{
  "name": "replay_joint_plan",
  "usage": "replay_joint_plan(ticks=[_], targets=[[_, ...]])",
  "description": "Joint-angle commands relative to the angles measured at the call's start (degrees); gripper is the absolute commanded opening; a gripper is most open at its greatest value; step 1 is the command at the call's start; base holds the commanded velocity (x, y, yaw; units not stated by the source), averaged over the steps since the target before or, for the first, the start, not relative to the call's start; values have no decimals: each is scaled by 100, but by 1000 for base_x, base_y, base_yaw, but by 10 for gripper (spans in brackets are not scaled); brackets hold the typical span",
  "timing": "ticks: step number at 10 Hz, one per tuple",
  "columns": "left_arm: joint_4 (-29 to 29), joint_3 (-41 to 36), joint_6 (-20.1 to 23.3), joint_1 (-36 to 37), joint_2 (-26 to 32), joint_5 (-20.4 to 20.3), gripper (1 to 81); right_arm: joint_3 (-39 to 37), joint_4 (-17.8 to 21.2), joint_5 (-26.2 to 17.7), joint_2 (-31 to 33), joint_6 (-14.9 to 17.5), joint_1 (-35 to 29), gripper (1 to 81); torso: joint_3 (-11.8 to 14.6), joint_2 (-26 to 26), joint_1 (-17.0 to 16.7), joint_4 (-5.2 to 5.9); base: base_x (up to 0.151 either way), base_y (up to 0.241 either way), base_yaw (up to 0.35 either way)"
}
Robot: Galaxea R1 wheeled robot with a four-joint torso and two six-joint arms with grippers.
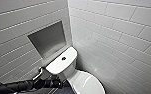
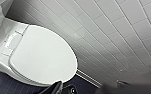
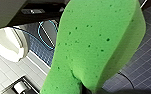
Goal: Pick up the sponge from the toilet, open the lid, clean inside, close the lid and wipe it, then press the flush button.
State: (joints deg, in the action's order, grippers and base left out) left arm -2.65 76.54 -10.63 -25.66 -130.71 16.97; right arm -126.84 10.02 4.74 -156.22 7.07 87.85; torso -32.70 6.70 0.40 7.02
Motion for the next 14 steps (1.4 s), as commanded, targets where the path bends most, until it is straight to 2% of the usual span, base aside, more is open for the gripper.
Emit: replay_joint_plan(ticks=[1, 4, 6, 8, 12, 13, 14], targets=[[-596, 308, -9, 1137, -201, 490, 811, 170, -9, -202, -200, 49, 703, 10, 0, 0, 0, 0, 0, 0, 0], [-852, 694, -9, 1585, -544, 544, 811, -137, -61, -202, -605, 66, 941, 10, -2, 0, 0, 0, 0, 0, 0], [-1009, 1002, -9, 1972, -641, 544, 811, -602, -263, -202, -878, 75, 1134, 10, -5, 0, 0, 0, 0, 0, 0], [-1185, 1178, -9, 2420, -764, 833, 811, -885, -299, -202, -1080, 84, 1161, 10, -5, 0, 0, 0, 0, 0, 0], [-1326, 1732, -18, 2807, -1028, 1045, 811, -867, -413, -202, -1133, 84, 1161, 10, -640, 0, 0, 0, 0, 0, 0], [-1327, 1863, -18, 2868, -1063, 1045, 811, -884, -431, -202, -1142, 84, 1170, 10, -380, 0, 2, 0, 0, 0, 0], [-1335, 1952, -18, 2956, -1055, 1045, 811, -884, -439, -202, -1159, 76, 1170, 10, -538, -2, 2, 0, 0, 0, 0]])
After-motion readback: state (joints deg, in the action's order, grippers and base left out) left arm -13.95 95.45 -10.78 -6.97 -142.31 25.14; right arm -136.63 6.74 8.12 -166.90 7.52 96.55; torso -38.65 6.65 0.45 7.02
